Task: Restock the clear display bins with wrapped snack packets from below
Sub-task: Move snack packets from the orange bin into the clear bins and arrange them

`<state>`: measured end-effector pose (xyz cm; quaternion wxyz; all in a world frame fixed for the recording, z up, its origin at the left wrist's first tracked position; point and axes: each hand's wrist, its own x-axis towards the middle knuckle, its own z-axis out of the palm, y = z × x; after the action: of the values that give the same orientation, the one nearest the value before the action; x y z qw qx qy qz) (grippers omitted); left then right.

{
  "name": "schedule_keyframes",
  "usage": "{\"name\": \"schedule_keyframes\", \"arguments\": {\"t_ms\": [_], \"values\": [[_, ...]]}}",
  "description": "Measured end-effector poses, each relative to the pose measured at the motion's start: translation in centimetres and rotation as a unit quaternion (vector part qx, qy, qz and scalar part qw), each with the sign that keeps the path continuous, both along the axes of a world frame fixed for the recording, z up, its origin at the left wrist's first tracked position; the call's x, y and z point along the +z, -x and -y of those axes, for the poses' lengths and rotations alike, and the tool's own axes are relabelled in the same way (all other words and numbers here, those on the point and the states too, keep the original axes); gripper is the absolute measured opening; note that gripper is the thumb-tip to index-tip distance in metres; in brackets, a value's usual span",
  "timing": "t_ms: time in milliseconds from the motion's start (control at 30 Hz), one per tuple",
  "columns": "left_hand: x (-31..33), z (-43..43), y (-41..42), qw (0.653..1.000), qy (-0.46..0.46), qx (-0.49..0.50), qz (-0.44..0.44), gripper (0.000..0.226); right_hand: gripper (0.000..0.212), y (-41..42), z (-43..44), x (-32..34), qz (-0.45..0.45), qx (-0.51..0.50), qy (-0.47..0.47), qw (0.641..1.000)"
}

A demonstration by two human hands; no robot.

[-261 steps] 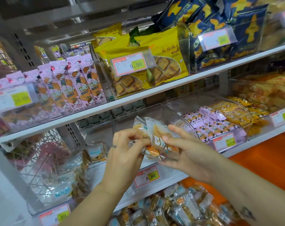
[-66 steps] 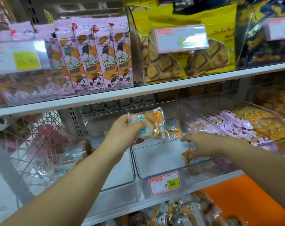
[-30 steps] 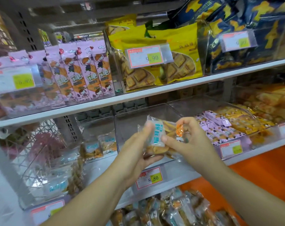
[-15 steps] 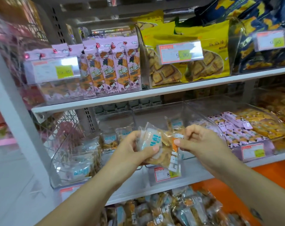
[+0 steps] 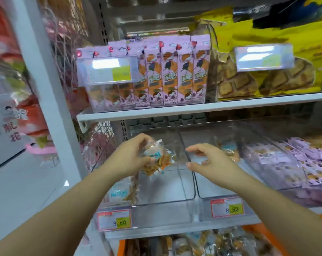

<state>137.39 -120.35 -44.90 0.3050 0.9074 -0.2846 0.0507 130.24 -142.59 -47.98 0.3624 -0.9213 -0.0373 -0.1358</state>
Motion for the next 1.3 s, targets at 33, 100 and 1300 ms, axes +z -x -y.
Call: {"name": "schedule_keyframes", "arguments": {"t_ms": [33,100,1300], "values": [[-0.5,0.1,-1.2,1.000,-0.025,0.001,0.002,0.036,0.043,-0.7,-0.3,0.0,-0.018,0.010,0.012,1.000],[-1.8,0.6,-3.6,0.998,-0.068,0.004,-0.010,0.043,0.049,-1.8,-0.7,-0.3,-0.053,0.027,0.037,0.998],[-7.0,3.3,-7.2,0.865,-0.468,0.010,0.182,0.082,0.039,-2.5,-0.5,-2.3,-0.061,0.048,0.010,0.997]]}}
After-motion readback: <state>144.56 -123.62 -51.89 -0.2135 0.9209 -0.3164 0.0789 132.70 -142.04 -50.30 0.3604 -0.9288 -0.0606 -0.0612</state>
